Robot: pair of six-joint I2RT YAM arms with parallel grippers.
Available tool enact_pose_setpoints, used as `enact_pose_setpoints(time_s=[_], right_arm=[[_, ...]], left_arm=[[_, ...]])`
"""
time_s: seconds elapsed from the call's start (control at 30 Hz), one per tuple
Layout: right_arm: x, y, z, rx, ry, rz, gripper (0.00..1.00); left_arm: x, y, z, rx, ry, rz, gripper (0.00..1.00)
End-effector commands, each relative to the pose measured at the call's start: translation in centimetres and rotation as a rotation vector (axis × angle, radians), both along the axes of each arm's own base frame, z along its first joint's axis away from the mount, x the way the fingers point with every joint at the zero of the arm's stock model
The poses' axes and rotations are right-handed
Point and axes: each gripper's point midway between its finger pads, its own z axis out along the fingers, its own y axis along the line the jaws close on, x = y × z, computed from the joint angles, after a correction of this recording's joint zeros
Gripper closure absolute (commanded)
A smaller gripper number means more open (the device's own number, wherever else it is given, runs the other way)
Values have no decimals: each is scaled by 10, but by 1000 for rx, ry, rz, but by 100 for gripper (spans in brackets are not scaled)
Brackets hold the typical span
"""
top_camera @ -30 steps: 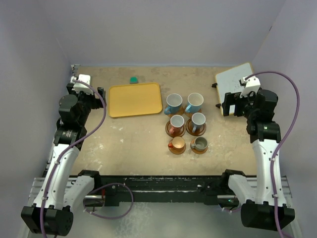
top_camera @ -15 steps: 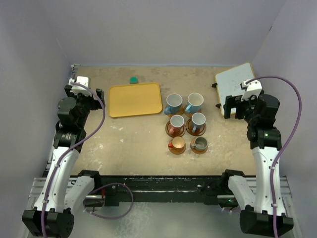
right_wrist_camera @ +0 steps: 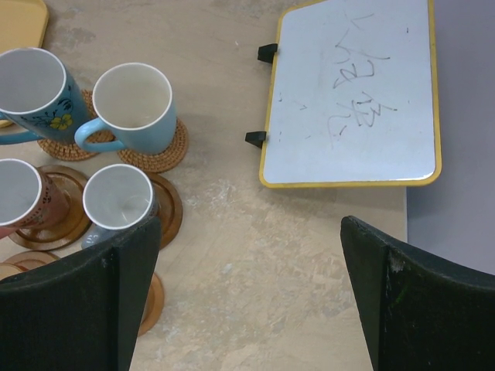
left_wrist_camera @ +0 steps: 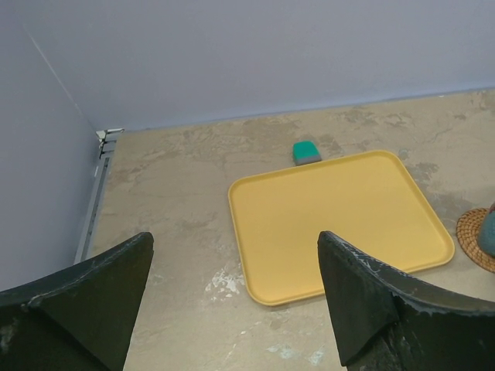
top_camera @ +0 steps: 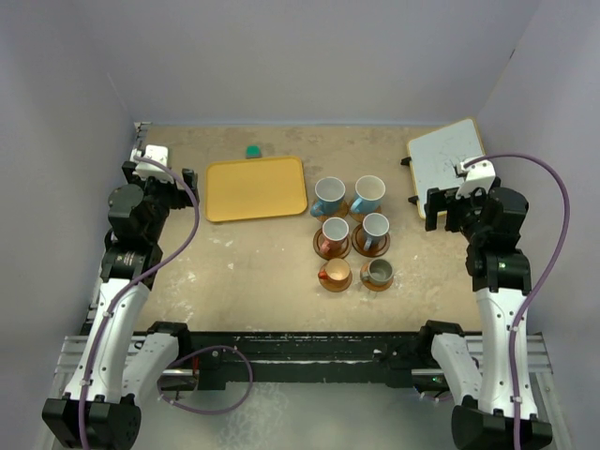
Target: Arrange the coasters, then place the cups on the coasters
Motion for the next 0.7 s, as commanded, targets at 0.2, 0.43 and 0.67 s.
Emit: enact_pose_setpoints(time_s=[0.2, 0.43, 0.67], right_arm=[[3, -1, 10, -21, -42, -1, 0], [3, 0, 8, -20, -34, 8, 0], [3, 2, 7, -16, -30, 17, 0]], left_arm=[[-1, -4, 12, 12, -41, -35, 16], [-1, -3, 12, 13, -41, -35, 16], [-2, -4, 12, 14, -39, -43, 15]])
